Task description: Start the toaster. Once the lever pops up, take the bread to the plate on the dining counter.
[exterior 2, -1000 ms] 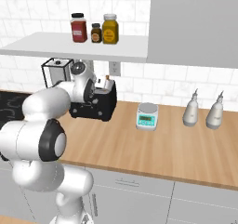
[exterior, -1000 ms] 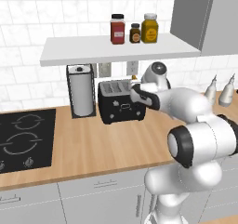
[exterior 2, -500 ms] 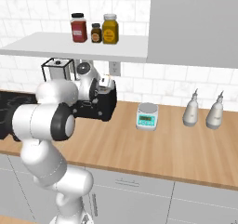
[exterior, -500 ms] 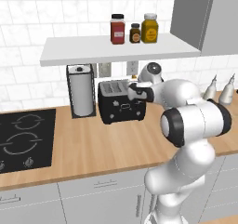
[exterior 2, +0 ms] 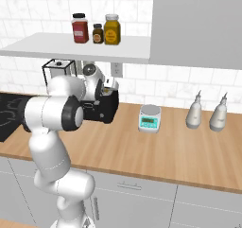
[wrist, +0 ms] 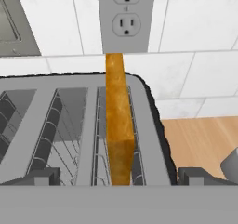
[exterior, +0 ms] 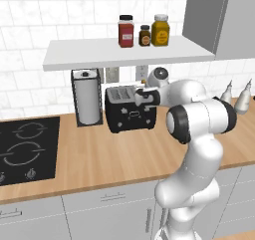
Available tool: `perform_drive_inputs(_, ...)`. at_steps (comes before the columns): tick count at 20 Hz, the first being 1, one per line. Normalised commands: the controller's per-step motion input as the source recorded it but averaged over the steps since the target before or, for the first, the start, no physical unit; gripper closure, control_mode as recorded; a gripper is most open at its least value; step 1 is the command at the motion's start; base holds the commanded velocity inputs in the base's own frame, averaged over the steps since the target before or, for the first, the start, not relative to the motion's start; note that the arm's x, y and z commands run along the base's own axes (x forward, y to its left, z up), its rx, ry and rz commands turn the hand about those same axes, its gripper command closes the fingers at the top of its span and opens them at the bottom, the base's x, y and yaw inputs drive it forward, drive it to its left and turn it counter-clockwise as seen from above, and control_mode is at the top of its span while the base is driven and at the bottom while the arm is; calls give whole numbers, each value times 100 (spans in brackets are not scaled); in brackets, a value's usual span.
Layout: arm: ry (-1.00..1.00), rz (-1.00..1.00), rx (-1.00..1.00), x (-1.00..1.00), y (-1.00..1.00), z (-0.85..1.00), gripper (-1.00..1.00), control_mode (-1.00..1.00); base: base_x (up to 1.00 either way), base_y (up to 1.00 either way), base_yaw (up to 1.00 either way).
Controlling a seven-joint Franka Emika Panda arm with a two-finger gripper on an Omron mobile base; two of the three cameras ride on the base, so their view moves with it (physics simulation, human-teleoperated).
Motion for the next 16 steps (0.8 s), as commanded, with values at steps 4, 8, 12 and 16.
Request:
perform_drive_inputs(4, 0, 0, 0, 27, 0, -18, -100, -100, 0, 0, 0)
perform_drive_inputs(8, 0, 0, 0, 28, 0, -20, -100, -100, 0, 0, 0)
perform_drive_inputs(12, 0, 0, 0, 25, 0, -17, -100, -100, 0, 0, 0)
perform_drive_inputs(16, 0, 0, 0, 24, 0, -18, -100, -100, 0, 0, 0)
